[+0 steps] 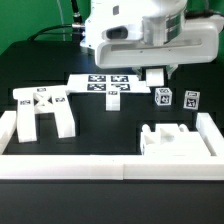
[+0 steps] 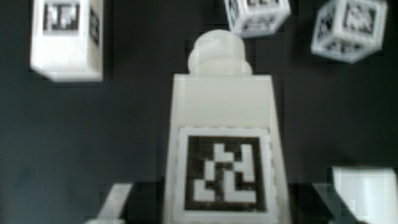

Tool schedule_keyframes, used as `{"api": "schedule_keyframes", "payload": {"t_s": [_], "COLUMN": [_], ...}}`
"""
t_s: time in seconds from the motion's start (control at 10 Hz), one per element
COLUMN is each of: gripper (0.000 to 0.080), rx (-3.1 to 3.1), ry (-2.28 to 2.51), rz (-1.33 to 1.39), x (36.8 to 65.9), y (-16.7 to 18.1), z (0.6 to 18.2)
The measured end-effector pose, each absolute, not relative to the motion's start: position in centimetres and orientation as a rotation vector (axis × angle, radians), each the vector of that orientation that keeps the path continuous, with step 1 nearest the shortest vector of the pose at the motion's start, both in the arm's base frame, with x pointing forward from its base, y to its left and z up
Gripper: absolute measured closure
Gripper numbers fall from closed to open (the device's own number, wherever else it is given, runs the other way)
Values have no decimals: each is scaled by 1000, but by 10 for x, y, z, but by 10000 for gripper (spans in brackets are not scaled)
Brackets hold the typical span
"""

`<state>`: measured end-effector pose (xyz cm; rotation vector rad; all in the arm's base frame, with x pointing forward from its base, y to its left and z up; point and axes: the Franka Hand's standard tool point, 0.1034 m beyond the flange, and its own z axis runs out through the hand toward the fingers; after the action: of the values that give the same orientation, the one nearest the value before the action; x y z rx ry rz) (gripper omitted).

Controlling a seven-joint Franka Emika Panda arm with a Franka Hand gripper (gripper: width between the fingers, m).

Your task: Assemble chair

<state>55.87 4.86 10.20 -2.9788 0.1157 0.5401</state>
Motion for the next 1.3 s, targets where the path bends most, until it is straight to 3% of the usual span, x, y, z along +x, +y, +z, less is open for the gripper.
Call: {"api": "schedule_keyframes", "payload": {"t_s": [0.5, 0.8, 1.1, 1.3], "gripper": [508, 508, 508, 508], "rx": [-3049, -3047, -3038, -3039], "ry": [137, 123, 94, 94], "rz": [-2, -245, -146, -149], "x": [569, 588, 614, 613], "y": [46, 46, 52, 52], "z": [96, 107, 129, 127]}}
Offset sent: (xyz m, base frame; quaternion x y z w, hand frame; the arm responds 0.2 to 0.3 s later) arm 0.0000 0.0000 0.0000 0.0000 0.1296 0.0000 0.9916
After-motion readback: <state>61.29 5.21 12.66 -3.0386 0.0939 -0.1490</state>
